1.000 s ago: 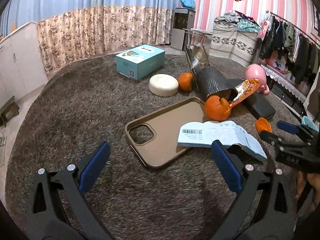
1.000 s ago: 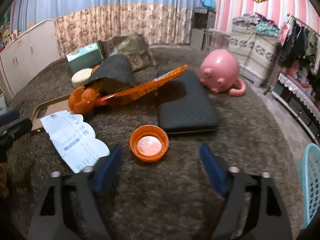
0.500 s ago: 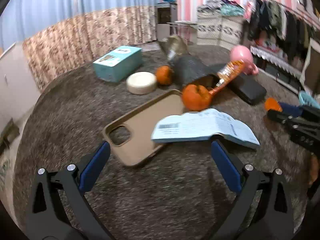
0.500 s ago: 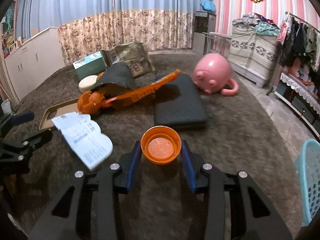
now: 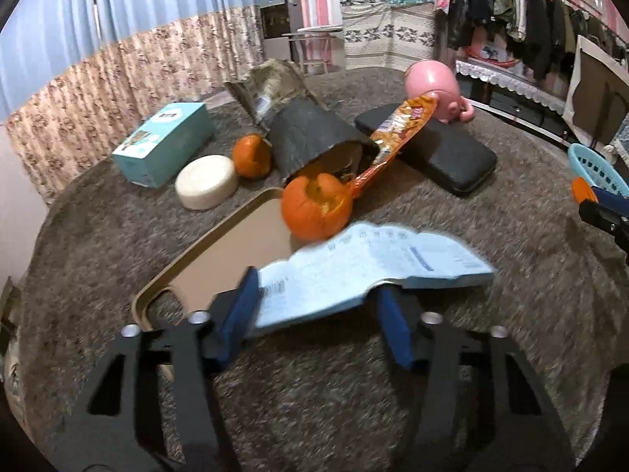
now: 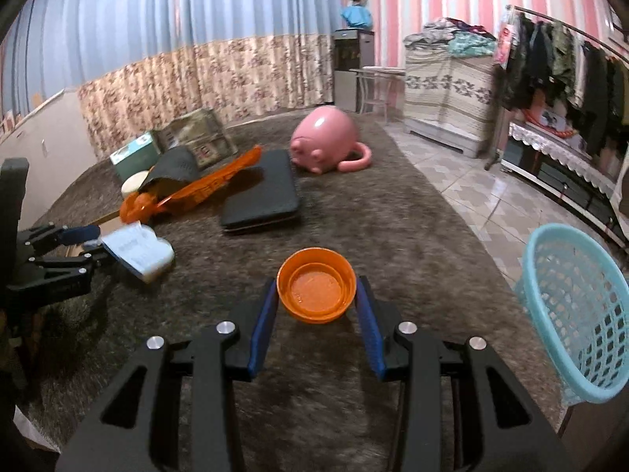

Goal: Collect trash
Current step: 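Close the right tool on the orange plastic cap while the left tool grasps the white receipt, then carry the cap and receipt in both tools over the blue wastebasket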

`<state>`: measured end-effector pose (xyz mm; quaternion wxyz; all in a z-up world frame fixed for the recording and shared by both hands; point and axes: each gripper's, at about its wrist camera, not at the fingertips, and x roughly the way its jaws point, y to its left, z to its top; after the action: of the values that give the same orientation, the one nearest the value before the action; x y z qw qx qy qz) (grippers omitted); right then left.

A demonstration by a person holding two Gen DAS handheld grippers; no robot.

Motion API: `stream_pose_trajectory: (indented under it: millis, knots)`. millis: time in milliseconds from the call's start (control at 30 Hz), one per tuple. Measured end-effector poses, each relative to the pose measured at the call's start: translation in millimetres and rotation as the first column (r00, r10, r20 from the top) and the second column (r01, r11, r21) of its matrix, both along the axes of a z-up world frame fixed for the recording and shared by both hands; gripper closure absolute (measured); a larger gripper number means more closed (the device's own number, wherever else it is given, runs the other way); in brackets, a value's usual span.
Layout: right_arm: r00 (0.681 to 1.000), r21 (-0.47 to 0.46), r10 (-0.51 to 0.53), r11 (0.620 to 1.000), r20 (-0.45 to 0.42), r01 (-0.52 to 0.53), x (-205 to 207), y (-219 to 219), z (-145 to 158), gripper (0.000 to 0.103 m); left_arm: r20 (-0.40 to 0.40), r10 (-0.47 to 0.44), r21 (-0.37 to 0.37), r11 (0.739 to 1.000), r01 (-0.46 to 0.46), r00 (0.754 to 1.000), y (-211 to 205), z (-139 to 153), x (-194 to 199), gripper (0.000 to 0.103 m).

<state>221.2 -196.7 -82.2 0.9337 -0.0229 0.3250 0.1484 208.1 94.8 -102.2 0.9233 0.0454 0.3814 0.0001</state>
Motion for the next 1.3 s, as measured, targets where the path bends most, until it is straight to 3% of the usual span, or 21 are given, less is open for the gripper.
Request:
stream_pose_trajectory:
  millis: [200,367,400,533,967,1300]
  knots:
    - [0.999,0.043,-0.041,0.998,0.007,0.041,0,-17,1,0.063,0.043,-0.025,0.015,1.000,0.024,0.999,-14,8,-6,0.077]
    - [0.998,0.060,-0.058,0.997,0.011,0.057,0,-23,-1,0.063,0.098,-0.025,0.017,1.000,0.023,0.995,-23,21,-20,0.085]
    - [0.998,0.058,-0.064,0.996,0.011,0.064,0,-25,-2,0.063,0.107,-0.021,0.013,1.000,0.020,0.994,-24,24,-20,0.093]
    - [0.996,0.074,-0.085,0.994,0.014,0.084,-1,-32,-2,0.063,0.129,-0.009,-0.027,1.000,0.013,0.992,-25,33,-23,0.094]
    - [0.986,0.072,-0.150,0.987,0.067,0.145,-14,-53,17,0.063,0.179,-0.024,-0.042,0.999,0.032,0.984,-54,54,-17,0.099]
    - [0.962,0.103,-0.241,0.968,0.130,0.229,-11,-92,52,0.063,0.222,-0.086,-0.067,0.992,0.103,0.971,-96,71,7,0.099]
